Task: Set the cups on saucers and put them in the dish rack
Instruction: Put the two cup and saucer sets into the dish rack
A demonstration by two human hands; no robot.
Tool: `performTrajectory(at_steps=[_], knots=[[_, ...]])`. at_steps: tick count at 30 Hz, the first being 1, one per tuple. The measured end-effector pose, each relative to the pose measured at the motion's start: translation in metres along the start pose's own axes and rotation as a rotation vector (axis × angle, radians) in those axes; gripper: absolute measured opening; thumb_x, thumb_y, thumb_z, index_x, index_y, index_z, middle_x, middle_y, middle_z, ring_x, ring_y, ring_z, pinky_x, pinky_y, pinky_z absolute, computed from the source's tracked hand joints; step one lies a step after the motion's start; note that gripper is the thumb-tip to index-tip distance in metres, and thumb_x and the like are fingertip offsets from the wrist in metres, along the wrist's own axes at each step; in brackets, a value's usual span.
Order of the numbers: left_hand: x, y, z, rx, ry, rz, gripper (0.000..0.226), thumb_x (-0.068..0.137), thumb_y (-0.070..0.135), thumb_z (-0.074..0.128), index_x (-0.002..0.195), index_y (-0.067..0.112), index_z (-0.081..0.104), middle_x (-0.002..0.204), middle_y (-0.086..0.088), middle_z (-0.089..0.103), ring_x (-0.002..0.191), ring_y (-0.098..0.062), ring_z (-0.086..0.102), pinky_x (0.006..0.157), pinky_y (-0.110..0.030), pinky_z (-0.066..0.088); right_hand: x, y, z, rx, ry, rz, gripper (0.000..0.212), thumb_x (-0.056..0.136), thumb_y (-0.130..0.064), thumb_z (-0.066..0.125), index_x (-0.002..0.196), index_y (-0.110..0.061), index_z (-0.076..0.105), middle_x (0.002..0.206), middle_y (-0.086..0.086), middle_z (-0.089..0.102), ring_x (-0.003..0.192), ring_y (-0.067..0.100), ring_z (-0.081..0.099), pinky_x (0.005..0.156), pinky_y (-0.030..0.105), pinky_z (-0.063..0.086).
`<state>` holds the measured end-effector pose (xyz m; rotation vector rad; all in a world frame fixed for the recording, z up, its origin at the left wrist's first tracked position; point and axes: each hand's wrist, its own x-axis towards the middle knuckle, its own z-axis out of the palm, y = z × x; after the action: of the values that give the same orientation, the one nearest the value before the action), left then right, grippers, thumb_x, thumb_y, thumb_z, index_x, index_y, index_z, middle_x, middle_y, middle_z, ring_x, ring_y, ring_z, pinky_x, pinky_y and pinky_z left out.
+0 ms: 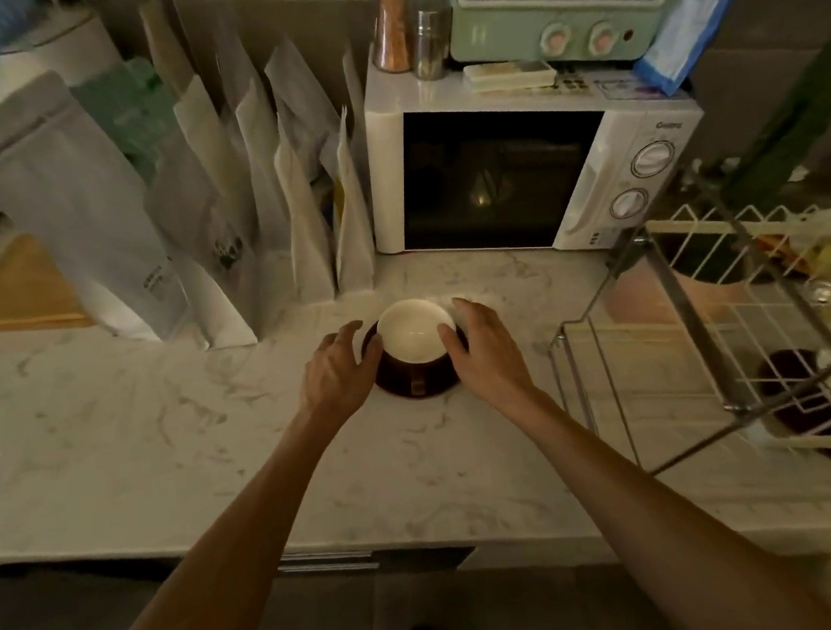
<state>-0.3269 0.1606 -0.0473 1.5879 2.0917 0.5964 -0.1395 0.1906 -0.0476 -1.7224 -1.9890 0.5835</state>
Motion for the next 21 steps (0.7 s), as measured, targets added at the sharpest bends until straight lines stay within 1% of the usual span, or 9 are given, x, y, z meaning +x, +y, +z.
performTrajectory(at_steps=[2,3,5,8,11,14,18,20,21], knots=[[0.01,-0.001,0.005,-0.076,-0.035,-0.047,0.058,0.095,0.054,0.039,0.143,0.021,0.041,0.136,-0.016,0.054,0.121,-0.033,0.055,0.098,-0.044,0.046,0.008,0.003,0.004,0.036,-0.009,0.028,0.045,0.1,-0.039,0.046,0.141,-0.022,0.043,0.142,0.003,0.048,0.129,0.019,0.046,0.096,0.024,0.035],[0.014,-0.002,0.007,-0.11,-0.052,-0.06,0.059,0.095,0.055,0.038,0.143,0.021,0.041,0.135,-0.017,0.055,0.121,-0.033,0.054,0.098,-0.044,0.045,0.011,0.004,0.006,0.058,-0.021,0.041,0.043,0.1,-0.04,0.046,0.139,-0.021,0.045,0.14,0.004,0.05,0.128,0.019,0.047,0.096,0.024,0.036],[0.02,-0.004,0.01,-0.174,-0.088,-0.076,0.061,0.094,0.055,0.039,0.143,0.019,0.04,0.135,-0.018,0.055,0.121,-0.034,0.054,0.098,-0.043,0.046,0.017,0.006,0.012,0.108,-0.06,0.078,0.042,0.099,-0.043,0.043,0.134,-0.021,0.05,0.134,0.004,0.055,0.124,0.019,0.05,0.095,0.027,0.04],[0.024,-0.004,0.012,-0.246,-0.13,-0.082,0.064,0.092,0.058,0.04,0.144,0.02,0.037,0.136,-0.018,0.053,0.117,-0.037,0.056,0.092,-0.051,0.051,0.021,0.008,0.018,0.182,-0.098,0.127,0.045,0.098,-0.048,0.039,0.134,-0.023,0.051,0.13,0.004,0.057,0.119,0.02,0.055,0.093,0.031,0.047],[0.025,-0.004,0.013,-0.309,-0.172,-0.067,0.063,0.091,0.058,0.044,0.142,0.02,0.04,0.132,-0.02,0.055,0.115,-0.037,0.057,0.086,-0.052,0.055,0.02,0.009,0.019,0.237,-0.102,0.124,0.043,0.102,-0.037,0.04,0.14,-0.018,0.048,0.133,0.007,0.057,0.117,0.02,0.055,0.087,0.026,0.043],[0.026,-0.005,0.014,-0.394,-0.184,-0.068,0.055,0.093,0.049,0.049,0.139,0.019,0.045,0.129,-0.016,0.058,0.108,-0.033,0.061,0.08,-0.05,0.058,0.02,0.01,0.02,0.274,-0.094,0.134,0.042,0.104,-0.031,0.04,0.142,-0.017,0.047,0.133,0.006,0.058,0.118,0.018,0.055,0.086,0.023,0.041],[0.03,-0.007,0.016,-0.506,-0.216,-0.132,0.048,0.092,0.043,0.054,0.135,0.023,0.049,0.13,-0.012,0.057,0.11,-0.027,0.058,0.077,-0.043,0.06,0.021,0.013,0.019,0.316,-0.103,0.162,0.04,0.104,-0.032,0.041,0.142,-0.022,0.046,0.137,0.005,0.057,0.122,0.019,0.054,0.089,0.024,0.04],[0.03,-0.006,0.016,-0.545,-0.213,-0.144,0.046,0.092,0.041,0.055,0.134,0.024,0.051,0.13,-0.01,0.058,0.107,-0.023,0.056,0.073,-0.039,0.06,0.02,0.012,0.016,0.33,-0.103,0.177,0.04,0.103,-0.032,0.041,0.142,-0.024,0.046,0.137,0.003,0.056,0.116,0.013,0.051,0.087,0.021,0.038],[0.03,-0.006,0.016,-0.541,-0.205,-0.135,0.045,0.092,0.04,0.055,0.134,0.025,0.051,0.129,-0.01,0.058,0.106,-0.023,0.056,0.074,-0.04,0.06,0.02,0.011,0.015,0.335,-0.101,0.179,0.039,0.103,-0.031,0.042,0.141,-0.024,0.047,0.136,0.002,0.056,0.111,0.009,0.049,0.084,0.019,0.037]])
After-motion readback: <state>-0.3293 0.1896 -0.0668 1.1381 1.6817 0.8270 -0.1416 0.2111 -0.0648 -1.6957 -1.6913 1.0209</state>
